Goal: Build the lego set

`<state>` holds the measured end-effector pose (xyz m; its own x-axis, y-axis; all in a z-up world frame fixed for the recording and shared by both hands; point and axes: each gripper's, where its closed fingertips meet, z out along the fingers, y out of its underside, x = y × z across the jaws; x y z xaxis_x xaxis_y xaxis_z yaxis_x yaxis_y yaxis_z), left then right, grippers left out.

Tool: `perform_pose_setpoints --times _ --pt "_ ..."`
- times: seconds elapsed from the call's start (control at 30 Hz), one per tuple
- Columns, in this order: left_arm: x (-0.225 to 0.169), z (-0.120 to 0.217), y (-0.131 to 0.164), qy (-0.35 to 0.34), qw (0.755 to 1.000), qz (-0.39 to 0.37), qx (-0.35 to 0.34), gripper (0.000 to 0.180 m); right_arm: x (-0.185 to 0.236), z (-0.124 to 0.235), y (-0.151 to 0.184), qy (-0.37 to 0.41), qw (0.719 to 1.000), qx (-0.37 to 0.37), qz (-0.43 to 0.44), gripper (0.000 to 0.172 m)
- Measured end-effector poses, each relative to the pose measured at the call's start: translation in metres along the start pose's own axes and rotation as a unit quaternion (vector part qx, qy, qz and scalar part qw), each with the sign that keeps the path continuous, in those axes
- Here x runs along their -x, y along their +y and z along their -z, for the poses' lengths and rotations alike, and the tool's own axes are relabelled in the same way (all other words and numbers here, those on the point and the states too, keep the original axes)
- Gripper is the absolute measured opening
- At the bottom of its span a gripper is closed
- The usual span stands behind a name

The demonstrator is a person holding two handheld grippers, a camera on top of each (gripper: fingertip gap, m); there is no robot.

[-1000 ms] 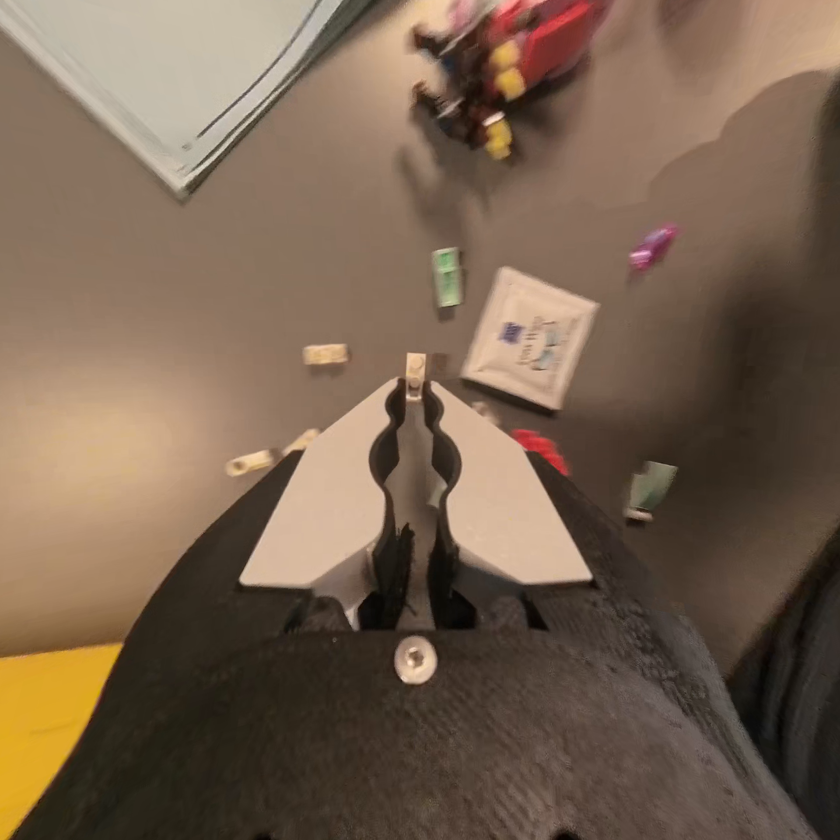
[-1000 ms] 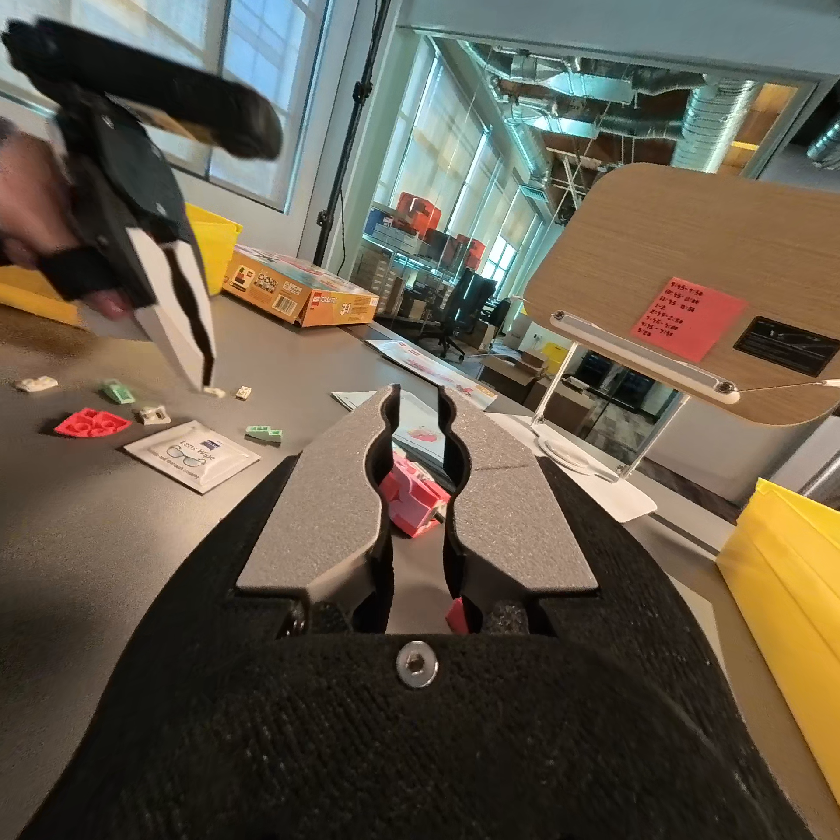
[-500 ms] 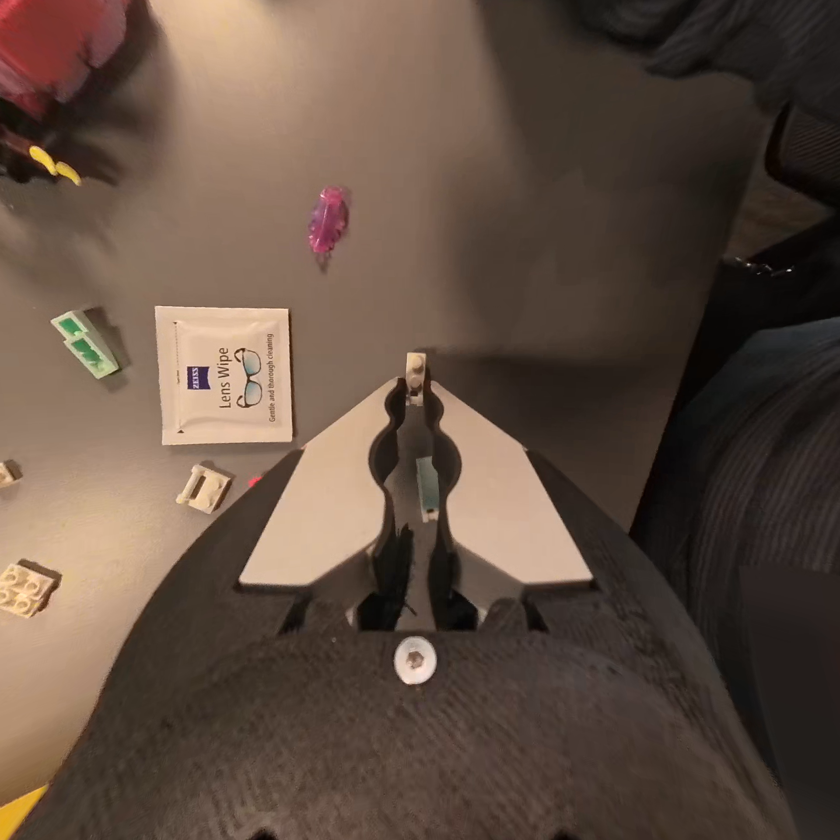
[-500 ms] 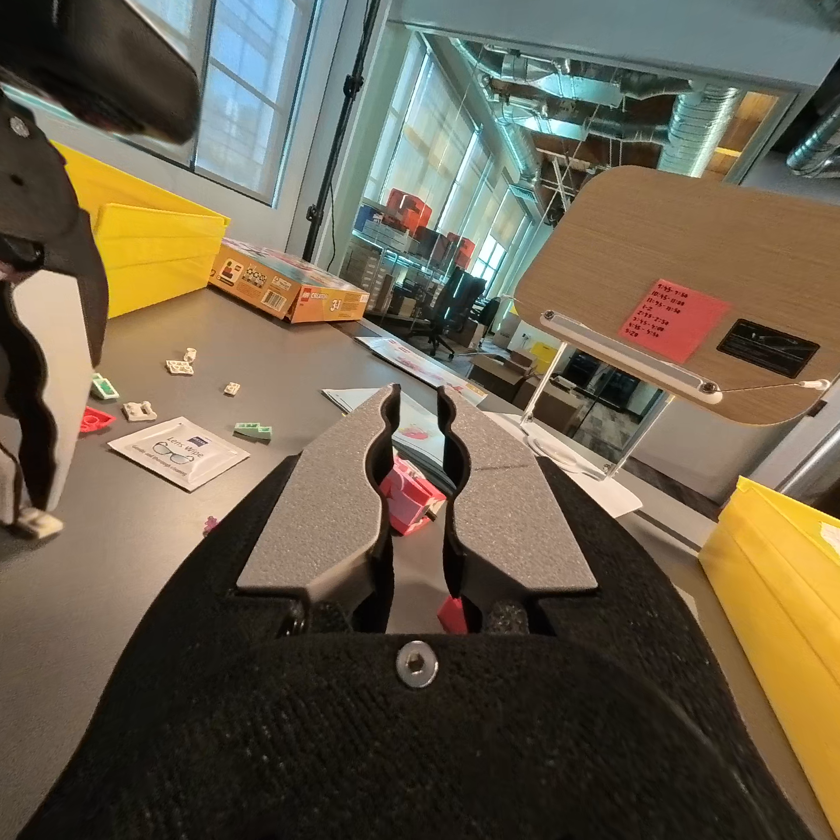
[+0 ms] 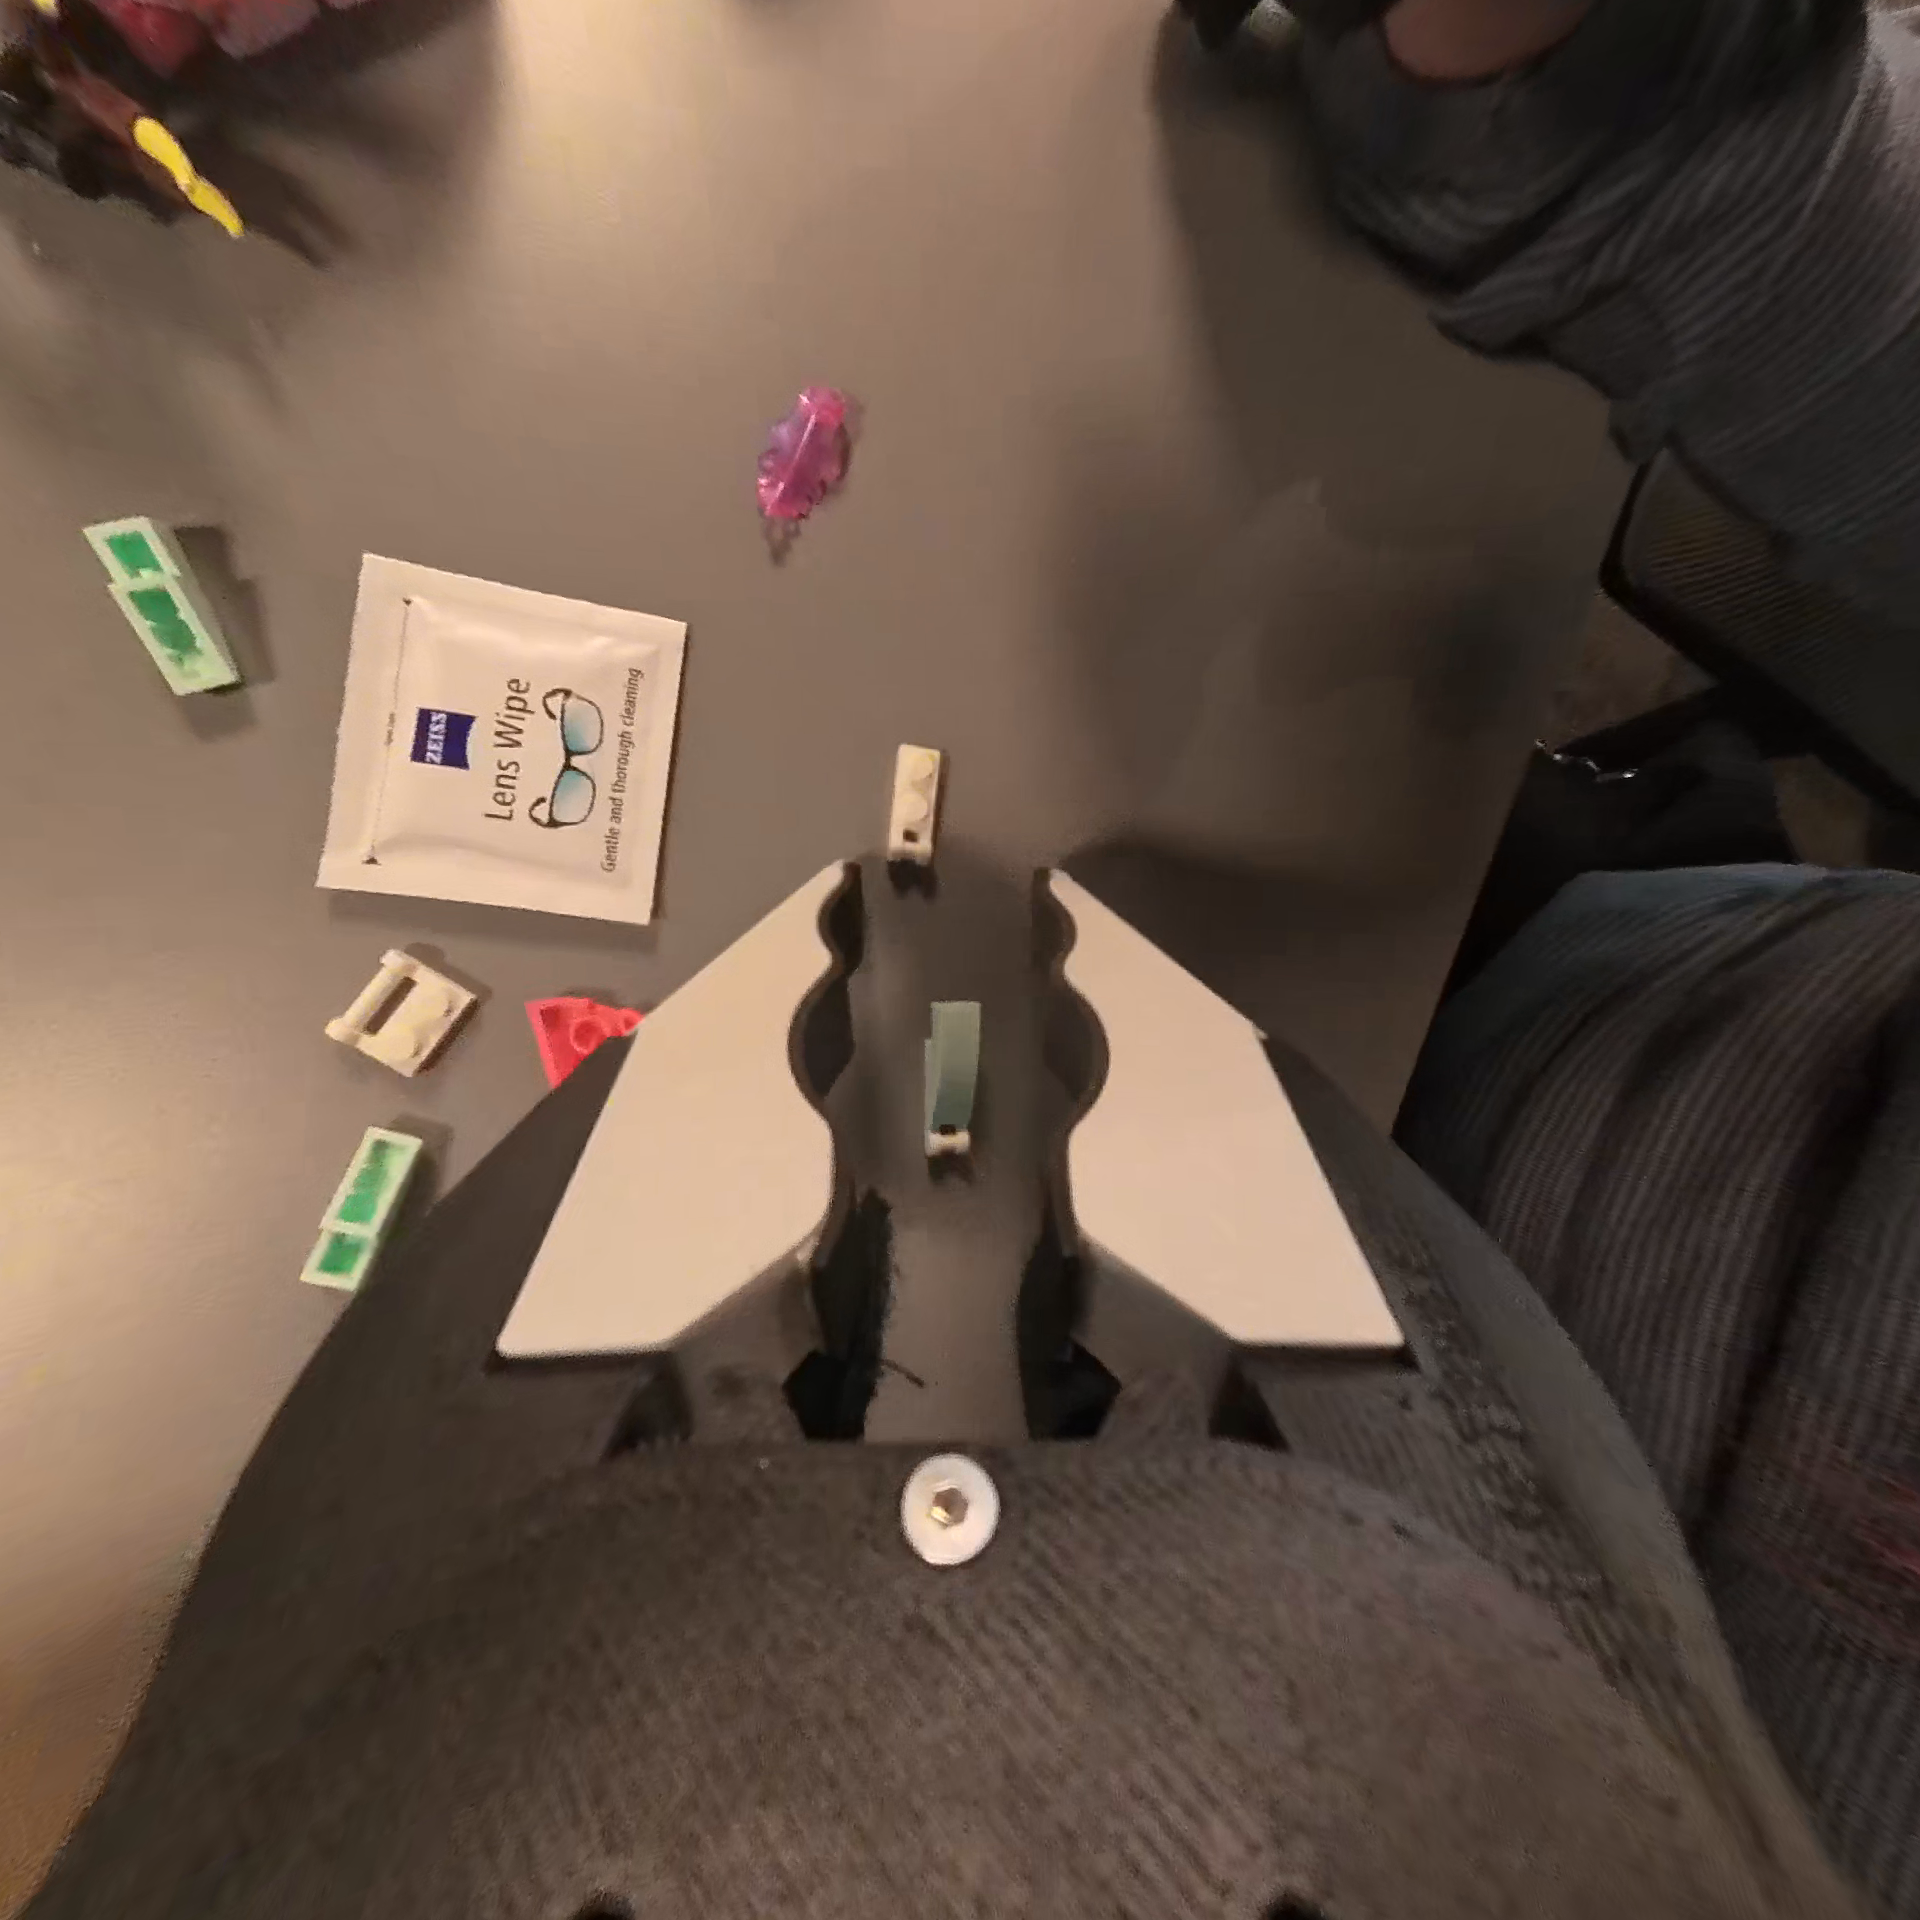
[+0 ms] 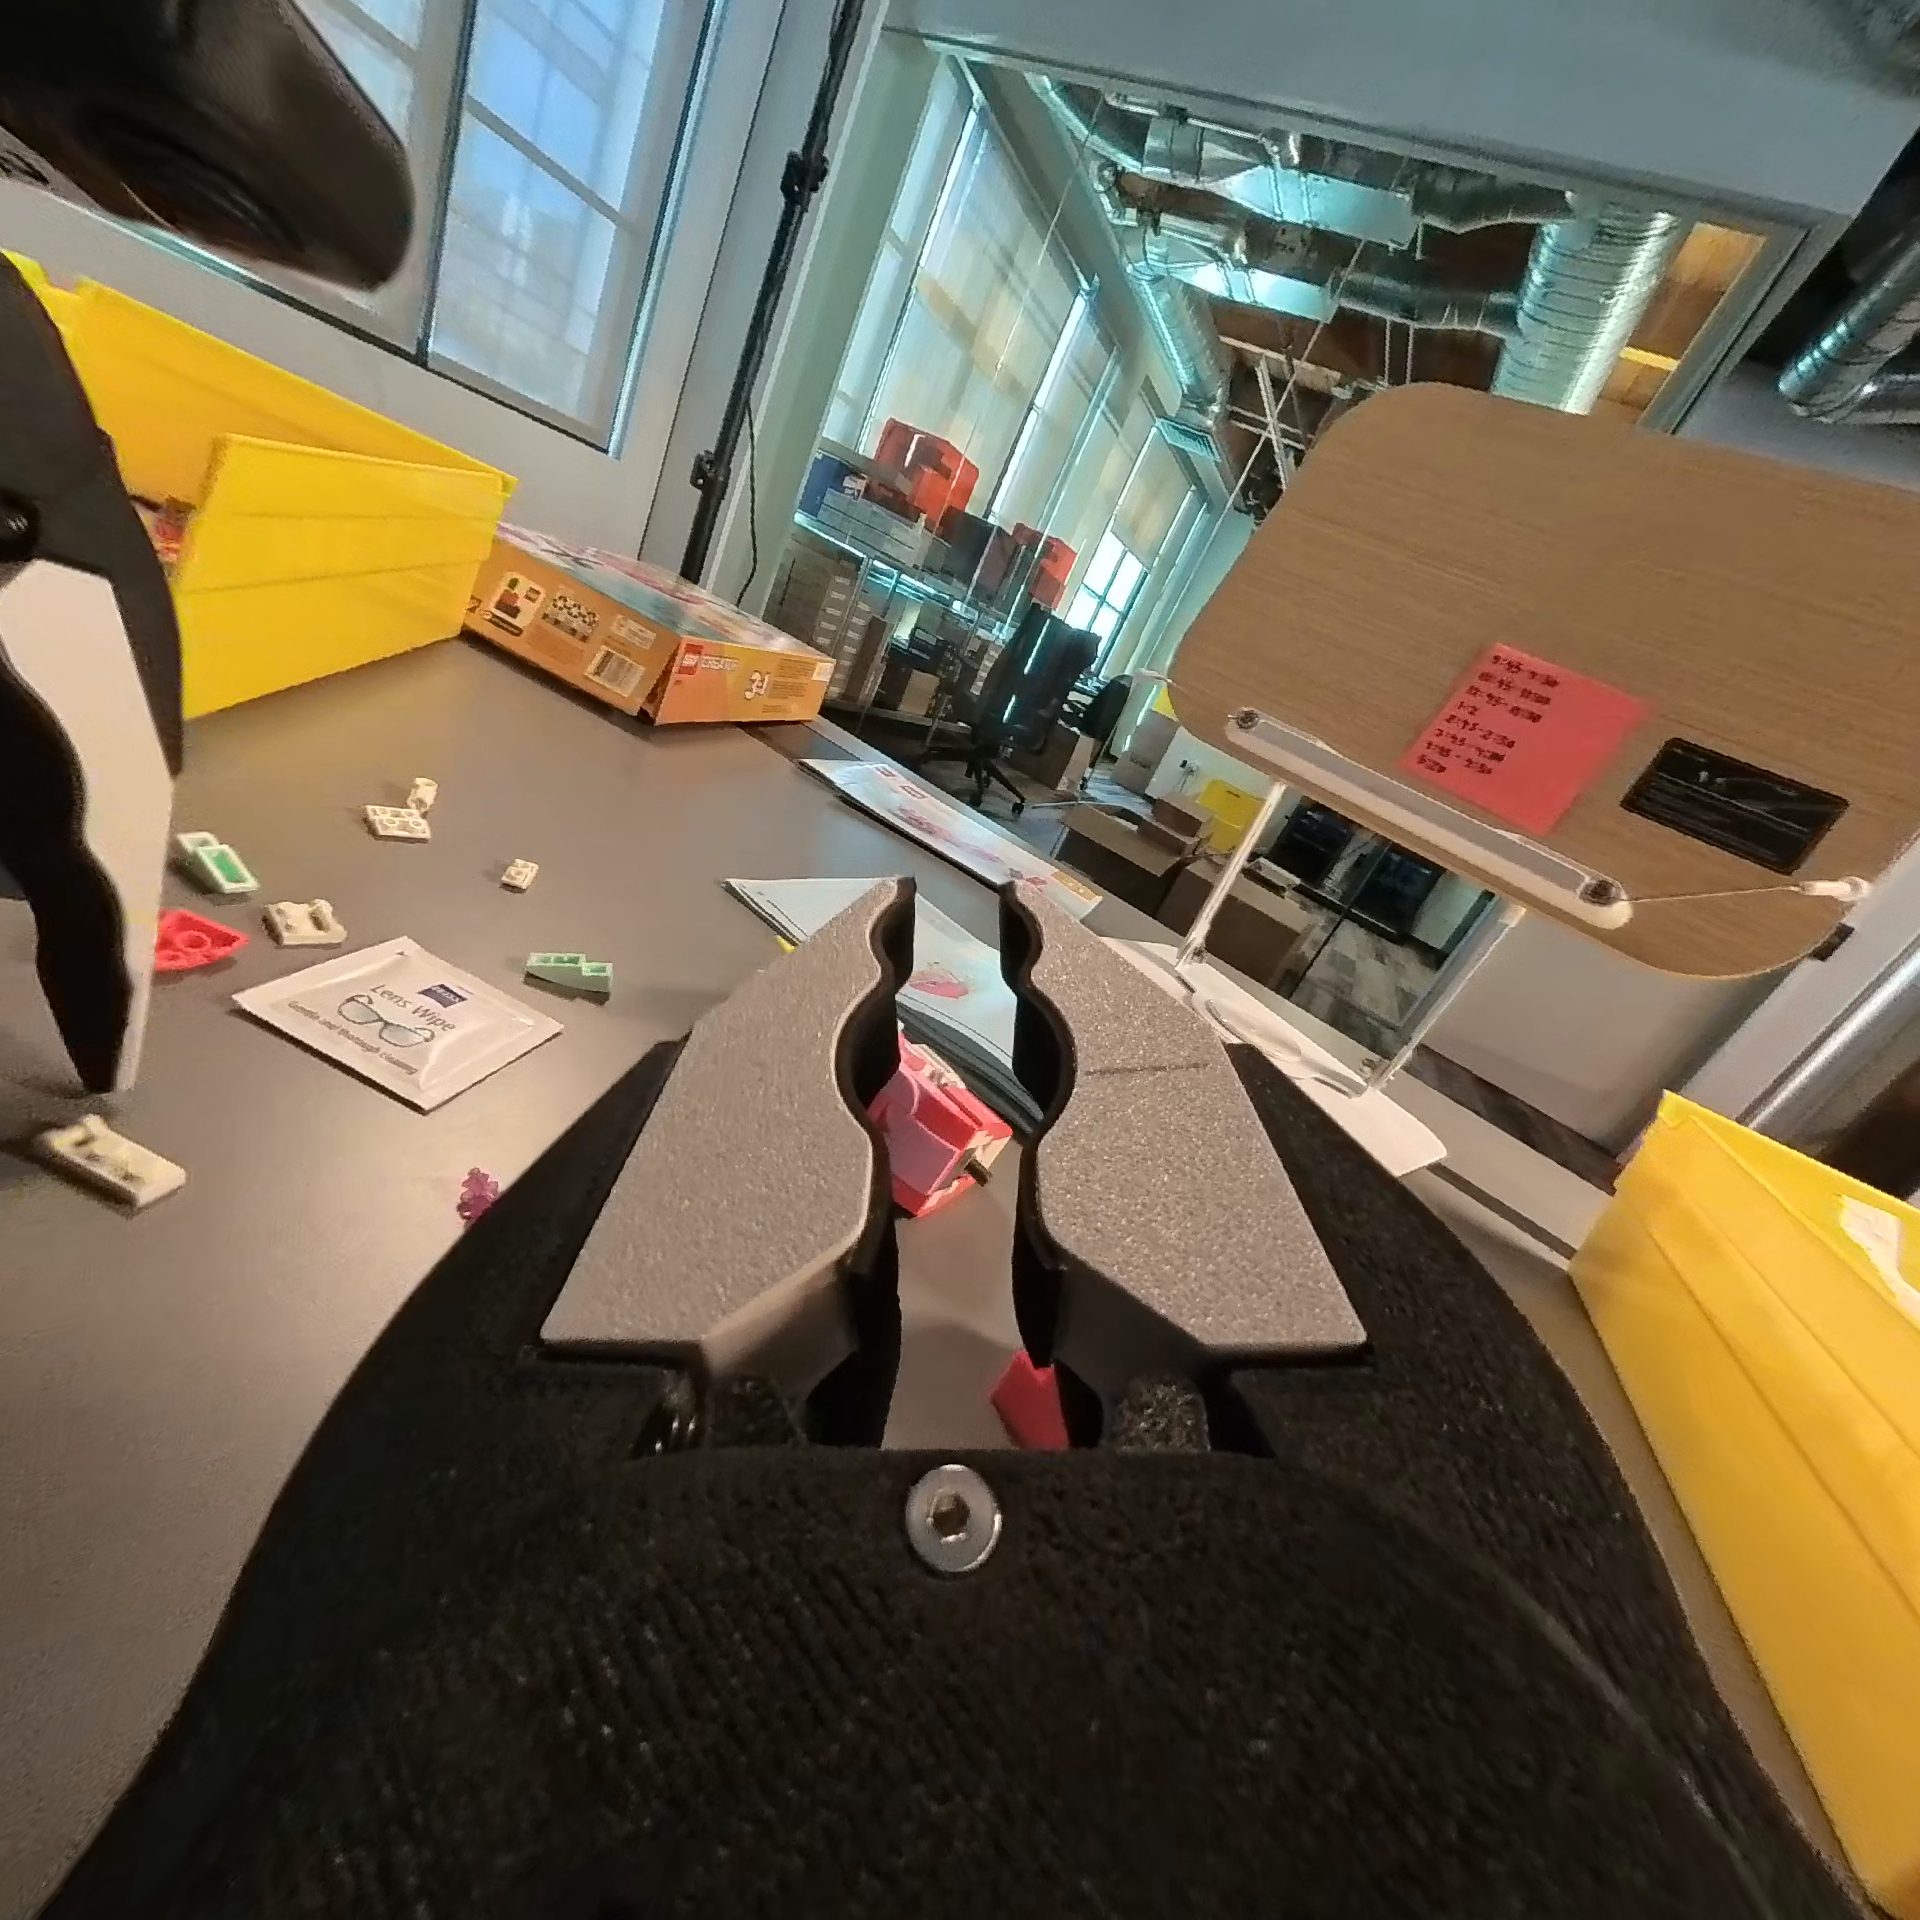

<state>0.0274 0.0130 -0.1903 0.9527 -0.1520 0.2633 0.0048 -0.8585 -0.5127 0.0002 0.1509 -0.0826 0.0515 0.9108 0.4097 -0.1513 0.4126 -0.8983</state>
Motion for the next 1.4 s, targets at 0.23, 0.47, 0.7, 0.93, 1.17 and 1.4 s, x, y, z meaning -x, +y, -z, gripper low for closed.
perform_pose_setpoints --times 0.23,0.47,0.7,0.93,1.17,1.4 --pt "0.004 0.005 -0.002 -0.023 0.999 -0.030 -0.037 0.036 0.006 0.000 0.000 -0.008 1.000 0.003 0.017 0.014" --pt "0.050 0.040 -0.017 -0.174 0.980 0.003 -0.097 0.033 0.004 0.000 0.000 -0.005 1.000 0.003 0.010 0.014" --pt "0.098 0.066 -0.018 -0.179 0.978 0.090 -0.049 0.020 0.004 0.000 0.000 -0.005 1.000 0.003 0.010 0.014" --pt "0.101 0.033 -0.045 -0.117 0.990 0.072 -0.038 0.029 0.003 0.000 0.000 -0.005 1.000 0.003 0.008 0.013" --pt "0.108 0.002 -0.041 -0.145 0.989 0.031 -0.003 0.024 0.002 0.000 0.000 -0.005 1.000 0.001 0.002 0.013" --pt "0.100 0.010 -0.049 -0.146 0.987 0.013 -0.062 0.000 0.008 0.001 -0.003 -0.020 1.000 -0.005 0.006 0.014"
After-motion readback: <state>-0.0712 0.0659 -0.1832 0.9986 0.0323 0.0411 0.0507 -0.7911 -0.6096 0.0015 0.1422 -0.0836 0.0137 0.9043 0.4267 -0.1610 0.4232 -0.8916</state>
